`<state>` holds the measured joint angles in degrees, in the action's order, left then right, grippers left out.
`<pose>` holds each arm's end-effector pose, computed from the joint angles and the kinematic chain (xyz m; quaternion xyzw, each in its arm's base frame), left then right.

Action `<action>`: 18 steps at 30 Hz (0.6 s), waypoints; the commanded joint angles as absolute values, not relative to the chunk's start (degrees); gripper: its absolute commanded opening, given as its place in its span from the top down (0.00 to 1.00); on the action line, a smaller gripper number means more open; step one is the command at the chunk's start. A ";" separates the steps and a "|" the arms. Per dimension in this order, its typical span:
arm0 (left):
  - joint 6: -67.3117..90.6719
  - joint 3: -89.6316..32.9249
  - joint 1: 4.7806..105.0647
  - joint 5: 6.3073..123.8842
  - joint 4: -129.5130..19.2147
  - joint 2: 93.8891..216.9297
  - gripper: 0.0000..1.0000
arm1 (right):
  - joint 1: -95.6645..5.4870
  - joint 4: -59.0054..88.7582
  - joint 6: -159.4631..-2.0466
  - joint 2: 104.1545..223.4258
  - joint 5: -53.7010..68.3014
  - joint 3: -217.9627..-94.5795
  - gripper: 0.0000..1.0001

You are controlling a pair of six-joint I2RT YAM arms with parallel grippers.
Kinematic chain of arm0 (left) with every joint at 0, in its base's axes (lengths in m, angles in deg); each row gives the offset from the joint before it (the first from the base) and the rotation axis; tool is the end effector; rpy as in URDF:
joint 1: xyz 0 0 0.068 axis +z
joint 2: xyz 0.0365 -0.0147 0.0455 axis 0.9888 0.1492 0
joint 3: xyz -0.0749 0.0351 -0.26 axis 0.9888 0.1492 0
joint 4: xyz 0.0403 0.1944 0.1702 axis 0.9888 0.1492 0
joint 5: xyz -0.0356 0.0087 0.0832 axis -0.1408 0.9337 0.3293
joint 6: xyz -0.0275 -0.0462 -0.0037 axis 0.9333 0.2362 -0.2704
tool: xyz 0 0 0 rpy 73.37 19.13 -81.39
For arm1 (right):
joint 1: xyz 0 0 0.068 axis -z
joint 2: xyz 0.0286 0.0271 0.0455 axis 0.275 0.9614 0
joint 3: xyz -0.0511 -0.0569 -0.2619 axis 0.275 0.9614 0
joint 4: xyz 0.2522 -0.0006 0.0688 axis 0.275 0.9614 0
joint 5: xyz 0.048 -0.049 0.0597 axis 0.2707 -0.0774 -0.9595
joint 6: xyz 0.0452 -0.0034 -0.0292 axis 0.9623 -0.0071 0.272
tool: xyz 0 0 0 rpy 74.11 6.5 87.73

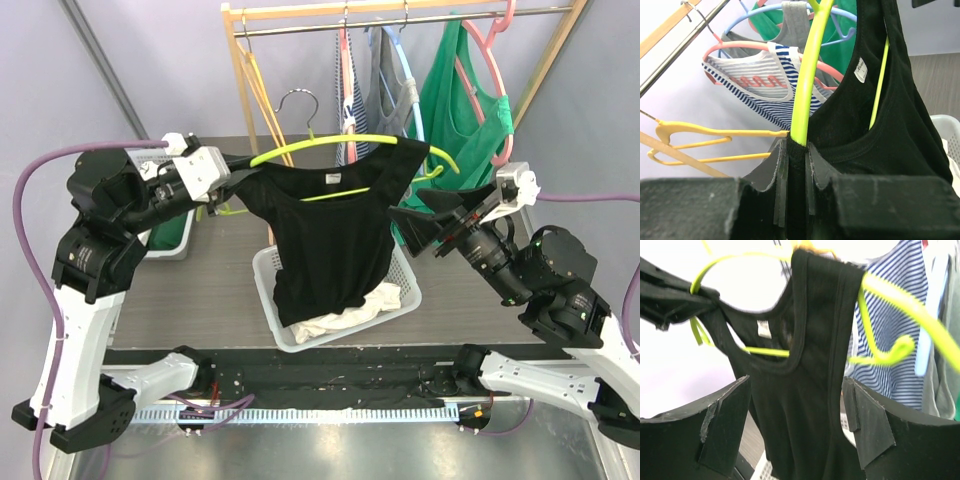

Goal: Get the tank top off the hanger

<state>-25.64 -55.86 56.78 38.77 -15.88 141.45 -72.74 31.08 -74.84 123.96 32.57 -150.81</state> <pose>0.1302 -0.0819 0.5462 0.4767 0.5150 -0.2017 0.6833 0.0706 0.0882 0.4812 -0.1224 0.6204 0.3590 0.6864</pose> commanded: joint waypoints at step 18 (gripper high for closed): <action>-25.12 -55.94 56.64 33.72 -15.69 138.63 1.00 | -72.74 22.10 -75.35 127.71 36.91 -153.94 0.31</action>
